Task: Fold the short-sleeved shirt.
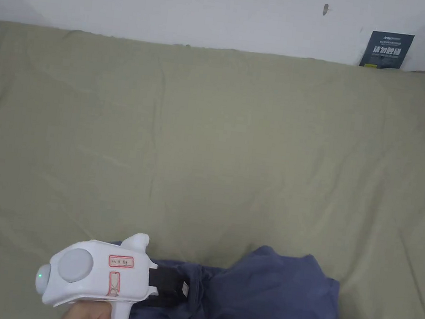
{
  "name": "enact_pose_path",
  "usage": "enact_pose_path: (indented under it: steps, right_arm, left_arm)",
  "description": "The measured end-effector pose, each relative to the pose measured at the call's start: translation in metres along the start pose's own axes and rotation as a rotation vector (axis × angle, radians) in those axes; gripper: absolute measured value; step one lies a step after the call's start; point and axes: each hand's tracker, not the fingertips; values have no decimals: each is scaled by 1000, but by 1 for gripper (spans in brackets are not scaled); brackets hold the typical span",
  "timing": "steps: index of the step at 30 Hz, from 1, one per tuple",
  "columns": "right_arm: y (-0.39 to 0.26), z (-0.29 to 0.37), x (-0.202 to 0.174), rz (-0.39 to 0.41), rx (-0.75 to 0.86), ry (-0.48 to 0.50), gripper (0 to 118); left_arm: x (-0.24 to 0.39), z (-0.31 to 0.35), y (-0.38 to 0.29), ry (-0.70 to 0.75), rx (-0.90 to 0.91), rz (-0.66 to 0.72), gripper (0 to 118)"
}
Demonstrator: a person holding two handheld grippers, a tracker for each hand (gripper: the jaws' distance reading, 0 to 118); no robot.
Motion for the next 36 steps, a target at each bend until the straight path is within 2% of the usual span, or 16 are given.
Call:
enact_pose_path:
  steps: [3,6,10,12,15,16,17,18,19,23,31,32,33,34,35,36]
  right_arm:
    - [2,-1,-5,-3,3,9,2]
    - [6,-2,-12,8,6,27,2]
    - [9,-6,-22,35,6,42,2]
    - [8,-7,-26,36,4,52,2]
    - [7,-9,-33,36,-8,63,2]
    - [6,-8,-35,43,-11,62,2]
    - [6,-7,-37,53,-10,62,2]
    - [6,-6,-38,60,-11,62,2]
    - [7,-6,-38,64,-13,60,2]
    - [9,-3,-36,66,-13,46,2]
    - [10,-2,-27,36,-15,31,2]
    - [10,-2,-27,30,-18,30,2]
    - [9,-2,-26,25,-17,30,2]
    - [8,-2,-26,21,-16,34,2]
    - [7,-2,-26,14,-17,38,2]
    - [7,-2,-26,9,-19,42,2]
  left_arm:
    - [3,43,3,28,65,-77,0]
    - [-5,100,7,14,152,-58,0]
    - [-32,152,5,178,214,-83,0]
    - [-44,154,1,213,188,-30,0]
    - [-60,146,-2,93,161,10,0]
    - [-60,140,0,63,152,4,8]
    - [-62,136,2,26,133,-9,61]
    - [-64,132,4,6,114,-8,105]
    - [-66,126,7,0,97,1,118]
    - [-71,112,15,-32,80,17,112]
    - [-80,85,23,-156,46,33,111]
    - [-81,86,23,-181,39,28,105]
    - [-82,85,23,-203,20,38,92]
    - [-81,84,21,-175,32,48,69]
    - [-80,80,18,-119,27,44,21]
    - [-85,72,17,-61,9,21,14]
